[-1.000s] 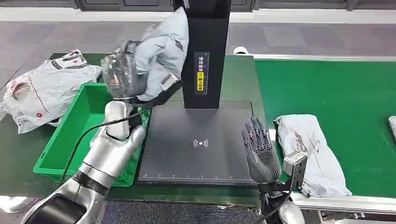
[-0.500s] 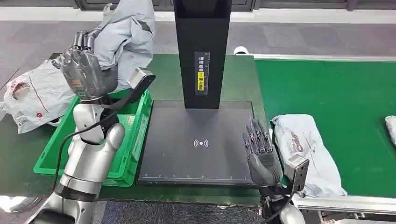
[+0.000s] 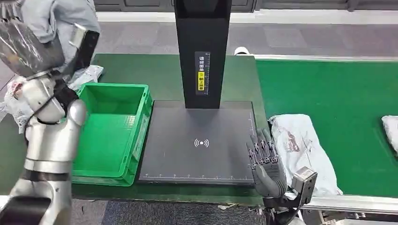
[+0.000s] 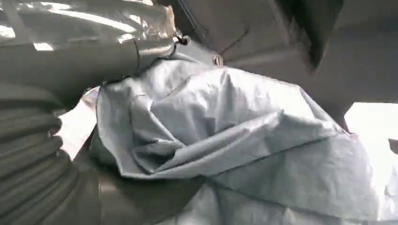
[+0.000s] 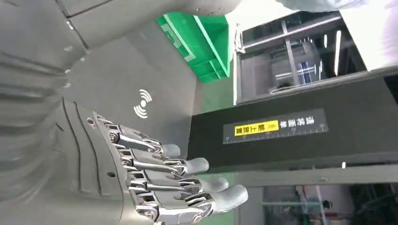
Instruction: Moved the parcel from conveyor to table for the left to box.
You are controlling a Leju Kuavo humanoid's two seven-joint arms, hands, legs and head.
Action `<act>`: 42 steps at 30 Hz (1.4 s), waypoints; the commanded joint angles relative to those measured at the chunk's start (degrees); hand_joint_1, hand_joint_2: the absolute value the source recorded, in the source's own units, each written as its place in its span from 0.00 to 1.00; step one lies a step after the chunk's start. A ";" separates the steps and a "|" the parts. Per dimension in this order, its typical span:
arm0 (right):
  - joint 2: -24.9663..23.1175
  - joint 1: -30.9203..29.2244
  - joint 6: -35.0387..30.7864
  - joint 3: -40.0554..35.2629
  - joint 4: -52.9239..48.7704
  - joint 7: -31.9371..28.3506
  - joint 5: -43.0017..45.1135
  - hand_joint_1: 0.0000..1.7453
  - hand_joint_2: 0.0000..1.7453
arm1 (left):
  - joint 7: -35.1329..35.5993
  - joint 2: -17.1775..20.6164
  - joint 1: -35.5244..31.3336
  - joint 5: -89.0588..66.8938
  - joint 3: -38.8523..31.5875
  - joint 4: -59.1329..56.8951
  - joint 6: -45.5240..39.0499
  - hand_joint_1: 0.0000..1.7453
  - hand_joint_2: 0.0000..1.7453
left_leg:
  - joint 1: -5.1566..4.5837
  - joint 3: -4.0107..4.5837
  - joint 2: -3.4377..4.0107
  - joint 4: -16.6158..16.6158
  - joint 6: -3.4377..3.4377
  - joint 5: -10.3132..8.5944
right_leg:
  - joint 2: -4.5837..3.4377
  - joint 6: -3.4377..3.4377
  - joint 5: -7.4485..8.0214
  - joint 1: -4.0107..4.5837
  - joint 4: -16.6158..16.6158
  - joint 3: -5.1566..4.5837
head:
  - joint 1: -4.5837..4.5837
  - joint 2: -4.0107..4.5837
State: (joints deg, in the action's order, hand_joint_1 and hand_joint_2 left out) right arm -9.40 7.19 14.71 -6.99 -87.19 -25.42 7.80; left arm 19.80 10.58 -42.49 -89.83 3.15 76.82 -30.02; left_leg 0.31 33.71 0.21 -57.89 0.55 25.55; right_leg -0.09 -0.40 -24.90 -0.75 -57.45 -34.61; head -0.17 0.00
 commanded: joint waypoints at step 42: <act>-0.16 0.04 4.19 7.87 -2.81 2.60 -2.29 0.00 1.00 | -13.49 -2.58 0.98 8.82 -3.57 -38.54 15.93 0.00 1.00 | 0.03 0.09 0.02 0.03 0.10 -0.03 | -0.05 0.14 0.08 0.19 0.06 -0.02 | 0.00 0.00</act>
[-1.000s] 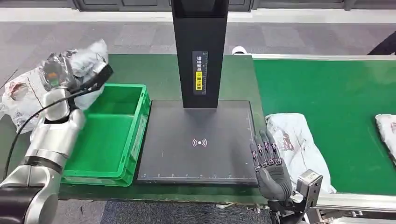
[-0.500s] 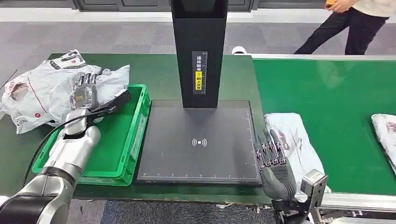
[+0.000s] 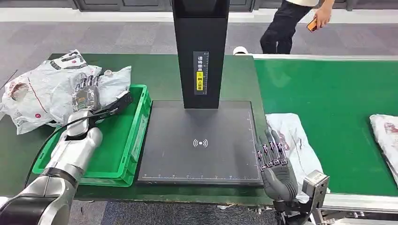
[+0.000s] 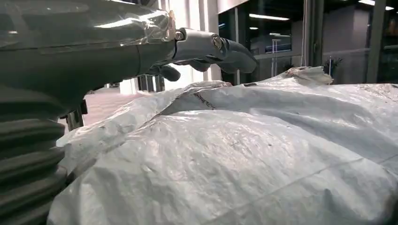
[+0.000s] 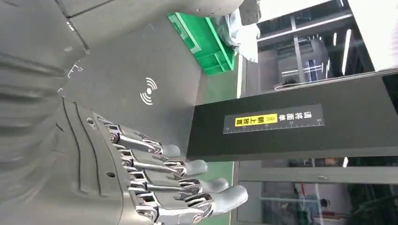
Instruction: Moved the parcel from conveyor to table for the left to box.
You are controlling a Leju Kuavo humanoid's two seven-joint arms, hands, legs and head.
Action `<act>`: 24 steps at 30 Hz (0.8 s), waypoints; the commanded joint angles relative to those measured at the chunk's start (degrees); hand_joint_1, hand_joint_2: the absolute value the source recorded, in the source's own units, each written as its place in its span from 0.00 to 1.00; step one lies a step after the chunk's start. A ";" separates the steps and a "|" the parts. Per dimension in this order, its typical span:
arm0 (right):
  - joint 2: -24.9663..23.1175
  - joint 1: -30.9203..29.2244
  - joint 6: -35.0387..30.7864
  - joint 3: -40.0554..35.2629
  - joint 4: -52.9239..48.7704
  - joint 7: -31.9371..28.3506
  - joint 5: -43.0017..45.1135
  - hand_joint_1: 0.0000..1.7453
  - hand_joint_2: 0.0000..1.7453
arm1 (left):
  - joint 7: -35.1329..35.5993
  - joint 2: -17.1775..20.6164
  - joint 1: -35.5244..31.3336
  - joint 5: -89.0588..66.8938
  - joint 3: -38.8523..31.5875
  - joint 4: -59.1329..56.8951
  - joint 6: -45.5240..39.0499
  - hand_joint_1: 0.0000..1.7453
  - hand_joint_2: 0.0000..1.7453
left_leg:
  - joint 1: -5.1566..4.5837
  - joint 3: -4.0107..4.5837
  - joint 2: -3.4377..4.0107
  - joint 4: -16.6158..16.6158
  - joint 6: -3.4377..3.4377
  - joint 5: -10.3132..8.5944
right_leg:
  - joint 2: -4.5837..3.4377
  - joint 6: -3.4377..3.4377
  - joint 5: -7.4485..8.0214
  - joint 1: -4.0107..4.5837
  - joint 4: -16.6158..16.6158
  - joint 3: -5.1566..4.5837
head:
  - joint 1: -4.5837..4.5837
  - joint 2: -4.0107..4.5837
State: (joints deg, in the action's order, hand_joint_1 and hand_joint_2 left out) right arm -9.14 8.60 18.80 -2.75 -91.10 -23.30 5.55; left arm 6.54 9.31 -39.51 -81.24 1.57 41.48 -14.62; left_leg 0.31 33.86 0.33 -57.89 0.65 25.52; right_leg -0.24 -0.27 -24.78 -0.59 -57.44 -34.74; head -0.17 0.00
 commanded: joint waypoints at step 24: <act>-0.66 0.54 -4.72 7.72 1.83 2.85 0.50 0.00 1.00 | -15.19 -19.41 9.49 50.63 -29.99 30.64 47.91 0.00 1.00 | 0.03 -0.10 -0.13 0.11 -0.01 -0.02 | 0.12 0.01 -0.02 0.04 0.12 0.15 | 0.00 0.00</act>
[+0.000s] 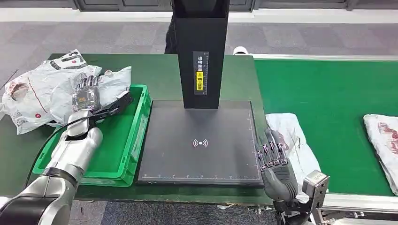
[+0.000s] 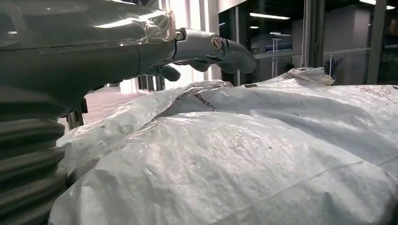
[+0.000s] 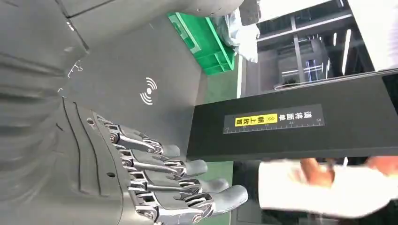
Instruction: Moved the parcel from conveyor to table for the left to box.
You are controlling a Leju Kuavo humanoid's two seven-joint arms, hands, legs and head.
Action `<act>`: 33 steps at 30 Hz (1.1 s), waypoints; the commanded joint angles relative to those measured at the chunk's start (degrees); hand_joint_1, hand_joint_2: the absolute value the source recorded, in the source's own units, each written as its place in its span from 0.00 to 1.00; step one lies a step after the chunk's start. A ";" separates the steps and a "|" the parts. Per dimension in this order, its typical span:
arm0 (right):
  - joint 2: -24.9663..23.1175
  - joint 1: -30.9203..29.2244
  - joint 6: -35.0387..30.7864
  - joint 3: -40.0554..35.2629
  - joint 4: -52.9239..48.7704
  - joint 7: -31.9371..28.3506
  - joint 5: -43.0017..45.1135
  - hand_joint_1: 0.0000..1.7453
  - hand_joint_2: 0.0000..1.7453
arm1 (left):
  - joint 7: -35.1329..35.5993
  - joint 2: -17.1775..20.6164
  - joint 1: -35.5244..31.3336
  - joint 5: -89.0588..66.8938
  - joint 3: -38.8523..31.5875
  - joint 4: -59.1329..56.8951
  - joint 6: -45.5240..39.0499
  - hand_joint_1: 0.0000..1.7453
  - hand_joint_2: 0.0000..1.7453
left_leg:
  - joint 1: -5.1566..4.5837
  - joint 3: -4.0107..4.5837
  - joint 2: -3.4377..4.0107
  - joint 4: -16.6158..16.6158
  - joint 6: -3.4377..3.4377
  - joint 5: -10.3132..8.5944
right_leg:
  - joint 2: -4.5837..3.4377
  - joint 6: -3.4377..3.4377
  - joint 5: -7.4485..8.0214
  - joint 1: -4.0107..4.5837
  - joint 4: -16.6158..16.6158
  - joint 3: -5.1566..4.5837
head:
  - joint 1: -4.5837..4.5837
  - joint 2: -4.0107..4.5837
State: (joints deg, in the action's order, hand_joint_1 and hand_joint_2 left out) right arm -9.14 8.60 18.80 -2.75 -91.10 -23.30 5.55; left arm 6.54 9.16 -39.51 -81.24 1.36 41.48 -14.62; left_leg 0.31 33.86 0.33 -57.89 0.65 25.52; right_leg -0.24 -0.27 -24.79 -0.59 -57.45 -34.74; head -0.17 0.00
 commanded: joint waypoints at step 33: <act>2.21 -6.92 -9.11 9.34 8.99 5.44 -9.08 0.00 1.00 | -16.93 -9.46 11.69 101.80 -9.36 30.32 32.38 0.00 1.00 | 0.06 0.04 -0.23 0.00 -0.14 0.08 | 0.26 -0.20 -0.11 -0.01 0.13 0.13 | 0.00 0.00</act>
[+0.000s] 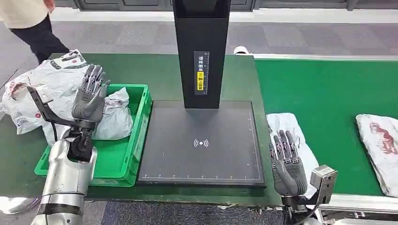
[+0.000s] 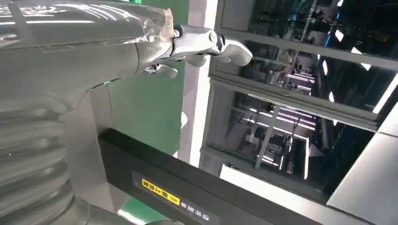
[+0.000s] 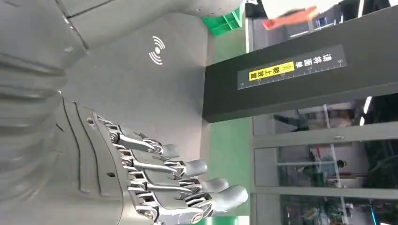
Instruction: Moved the parcel from conveyor to table for the left to box.
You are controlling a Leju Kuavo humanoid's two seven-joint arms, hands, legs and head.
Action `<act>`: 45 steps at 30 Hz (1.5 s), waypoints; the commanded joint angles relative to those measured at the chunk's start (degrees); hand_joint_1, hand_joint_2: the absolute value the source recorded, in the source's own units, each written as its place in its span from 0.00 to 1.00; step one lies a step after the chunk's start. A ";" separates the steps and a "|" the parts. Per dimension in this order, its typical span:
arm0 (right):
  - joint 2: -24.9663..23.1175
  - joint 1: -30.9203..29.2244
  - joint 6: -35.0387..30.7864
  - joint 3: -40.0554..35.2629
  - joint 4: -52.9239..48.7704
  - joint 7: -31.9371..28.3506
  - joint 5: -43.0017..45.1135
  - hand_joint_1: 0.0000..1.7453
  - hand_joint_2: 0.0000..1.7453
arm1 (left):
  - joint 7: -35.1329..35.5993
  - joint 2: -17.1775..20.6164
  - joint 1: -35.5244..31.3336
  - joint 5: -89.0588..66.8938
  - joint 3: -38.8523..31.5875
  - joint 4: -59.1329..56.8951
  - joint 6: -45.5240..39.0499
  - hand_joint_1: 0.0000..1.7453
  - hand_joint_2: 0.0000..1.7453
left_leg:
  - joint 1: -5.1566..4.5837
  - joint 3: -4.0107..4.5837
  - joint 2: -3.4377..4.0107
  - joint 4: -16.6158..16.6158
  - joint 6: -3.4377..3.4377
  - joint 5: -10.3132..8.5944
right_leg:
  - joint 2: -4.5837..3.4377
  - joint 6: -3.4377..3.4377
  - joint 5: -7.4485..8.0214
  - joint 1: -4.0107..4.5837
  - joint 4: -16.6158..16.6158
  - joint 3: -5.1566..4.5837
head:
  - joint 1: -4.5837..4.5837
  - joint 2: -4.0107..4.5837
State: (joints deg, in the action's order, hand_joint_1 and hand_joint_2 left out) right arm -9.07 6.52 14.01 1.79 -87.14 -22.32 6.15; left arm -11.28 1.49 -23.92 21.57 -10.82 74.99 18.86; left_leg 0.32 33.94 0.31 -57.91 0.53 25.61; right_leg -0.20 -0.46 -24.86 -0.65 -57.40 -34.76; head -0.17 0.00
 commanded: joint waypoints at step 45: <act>20.13 -42.44 -3.39 -25.47 65.10 14.57 -79.67 0.00 1.00 | -5.14 -9.60 14.15 -9.28 18.82 11.04 1.63 0.00 1.00 | -0.12 0.00 -0.43 0.06 -0.34 -0.24 | 0.39 -0.30 0.26 -0.17 0.25 0.26 | 0.02 0.00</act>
State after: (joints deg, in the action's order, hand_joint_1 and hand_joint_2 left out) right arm 11.74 -36.78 9.72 -15.27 -29.23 -4.46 -76.06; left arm -16.06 -8.17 -7.94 12.31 6.45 90.18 20.19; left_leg 0.16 34.14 -0.06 -58.02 0.18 25.39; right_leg 0.14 -0.83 -24.62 -0.88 -57.36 -34.75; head -0.15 0.00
